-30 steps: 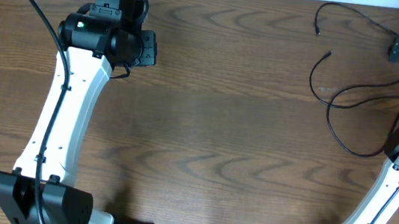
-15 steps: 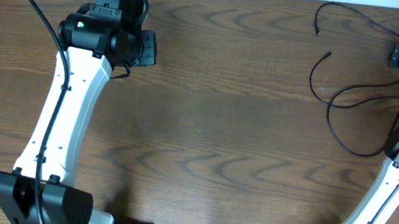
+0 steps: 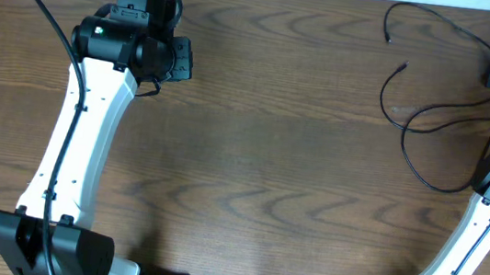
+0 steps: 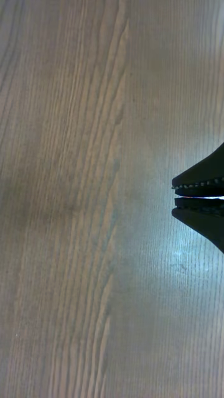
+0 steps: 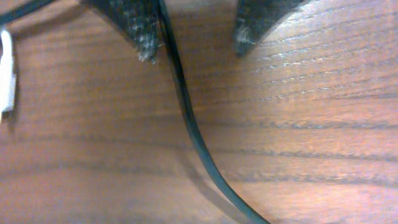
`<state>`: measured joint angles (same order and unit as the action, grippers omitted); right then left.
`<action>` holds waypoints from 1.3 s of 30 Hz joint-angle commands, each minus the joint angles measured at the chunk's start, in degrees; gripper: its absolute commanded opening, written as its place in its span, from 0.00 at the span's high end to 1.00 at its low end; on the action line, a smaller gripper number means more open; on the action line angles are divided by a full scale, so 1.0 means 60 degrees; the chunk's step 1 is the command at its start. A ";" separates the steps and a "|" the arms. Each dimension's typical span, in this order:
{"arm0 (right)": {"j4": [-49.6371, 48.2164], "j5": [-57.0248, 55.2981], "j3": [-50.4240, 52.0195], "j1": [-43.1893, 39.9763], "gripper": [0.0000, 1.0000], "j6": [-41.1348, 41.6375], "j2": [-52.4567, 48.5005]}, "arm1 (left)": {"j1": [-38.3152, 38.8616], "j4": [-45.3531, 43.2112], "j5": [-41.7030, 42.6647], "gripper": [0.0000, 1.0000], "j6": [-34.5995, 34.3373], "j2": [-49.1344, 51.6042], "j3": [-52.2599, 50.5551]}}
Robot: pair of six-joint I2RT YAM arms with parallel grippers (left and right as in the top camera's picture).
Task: Untangle cables
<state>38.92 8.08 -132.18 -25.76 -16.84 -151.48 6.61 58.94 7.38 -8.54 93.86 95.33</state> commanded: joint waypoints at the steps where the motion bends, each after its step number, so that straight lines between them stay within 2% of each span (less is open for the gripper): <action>1: 0.0120 -0.0175 0.0051 -0.0025 0.76 0.0091 -0.0423 | 0.0040 0.0022 0.0025 0.91 -0.0106 0.0062 -0.0087; 4: 0.0226 -0.0175 0.0055 -0.0022 0.83 0.0091 -0.0426 | 0.0040 0.0018 0.0022 0.91 -0.0277 0.0062 -0.0087; 7: 0.0412 -0.0175 0.0055 -0.0051 0.98 0.0091 -0.0426 | 0.0040 0.0022 0.0025 0.91 -0.0277 0.0062 -0.0087; 8: 0.0455 -0.0175 0.0055 -0.0073 0.99 0.0149 -0.0423 | 0.0040 0.0018 0.0025 0.91 -0.0277 0.0062 -0.0087; 11: 0.0594 -0.0171 0.0026 -0.0200 0.99 0.0769 -0.0328 | 0.0040 0.0018 0.0022 0.91 -0.0277 0.0062 -0.0087; 15: 0.0878 0.0222 0.0022 -0.0477 0.99 0.0943 0.0186 | 0.0040 0.0011 0.0022 0.91 -0.0273 0.0062 -0.0087; 21: 0.1082 0.0331 0.0022 -0.1093 0.99 0.1464 0.1770 | 0.0040 -0.0124 0.0022 0.91 -0.0277 0.0062 -0.0087; 32: -0.0594 0.0430 0.0022 -0.2674 0.99 0.2087 0.4940 | 0.0040 -0.0200 0.0022 0.91 -0.0273 0.0062 -0.0087; 39: -0.0415 0.0433 0.0026 -0.3206 0.99 0.1781 0.5595 | 0.0040 -0.0317 0.0022 0.91 -0.0277 0.0062 -0.0087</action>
<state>34.94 10.26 -132.27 -44.77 -5.58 -116.68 6.61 57.36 7.38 -9.26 93.86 95.33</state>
